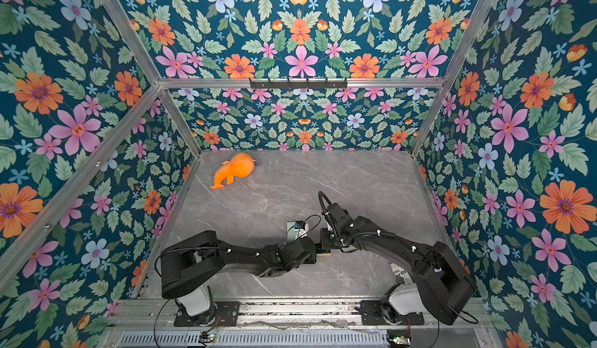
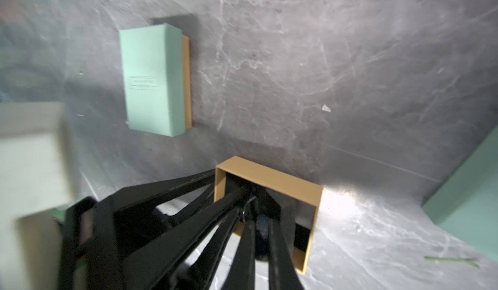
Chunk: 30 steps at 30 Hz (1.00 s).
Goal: Take the rings out of the lift-off lid box
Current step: Take out the ring from the jewelry box, then place the ring at the center of the board.
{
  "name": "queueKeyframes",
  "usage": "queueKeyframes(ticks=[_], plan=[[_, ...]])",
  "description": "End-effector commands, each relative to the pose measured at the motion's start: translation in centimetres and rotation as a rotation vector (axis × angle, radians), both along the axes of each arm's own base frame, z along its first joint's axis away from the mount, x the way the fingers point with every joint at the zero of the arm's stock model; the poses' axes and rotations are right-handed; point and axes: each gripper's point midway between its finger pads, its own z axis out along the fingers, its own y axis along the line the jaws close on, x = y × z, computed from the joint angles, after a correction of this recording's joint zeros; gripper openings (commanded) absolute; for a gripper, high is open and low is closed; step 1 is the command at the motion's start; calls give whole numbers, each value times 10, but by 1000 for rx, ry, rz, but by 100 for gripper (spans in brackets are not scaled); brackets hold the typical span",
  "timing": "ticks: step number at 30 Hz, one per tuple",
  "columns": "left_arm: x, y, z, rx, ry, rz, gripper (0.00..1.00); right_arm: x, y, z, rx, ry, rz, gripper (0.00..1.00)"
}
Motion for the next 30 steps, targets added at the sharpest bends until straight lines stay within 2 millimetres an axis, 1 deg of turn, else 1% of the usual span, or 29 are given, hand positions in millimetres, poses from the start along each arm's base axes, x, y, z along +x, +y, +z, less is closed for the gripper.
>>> queueKeyframes(ticks=[1,4,8,10,14,15,18,25,30], plan=[[-13,21,-22,108,69,-19,30,3,-8,3,-30,-29,-15,8],[-14,22,-22,113,67,-19,30,1,-10,4,-34,-21,-12,8],[-12,26,-20,128,58,-8,30,1,-18,16,27,-53,-57,8],[-11,31,-19,137,53,7,30,1,-24,17,63,-44,-79,7],[-10,42,-18,143,48,48,30,-4,-37,2,77,16,-110,7],[-10,44,-18,141,49,59,30,-6,-38,-2,82,32,-109,7],[-9,50,-17,127,53,96,30,-10,-33,-13,114,73,-97,7],[-8,58,-14,86,59,159,31,-12,-21,-26,155,128,-72,7],[-8,59,-11,60,64,176,31,-12,-21,-36,145,146,-74,7]])
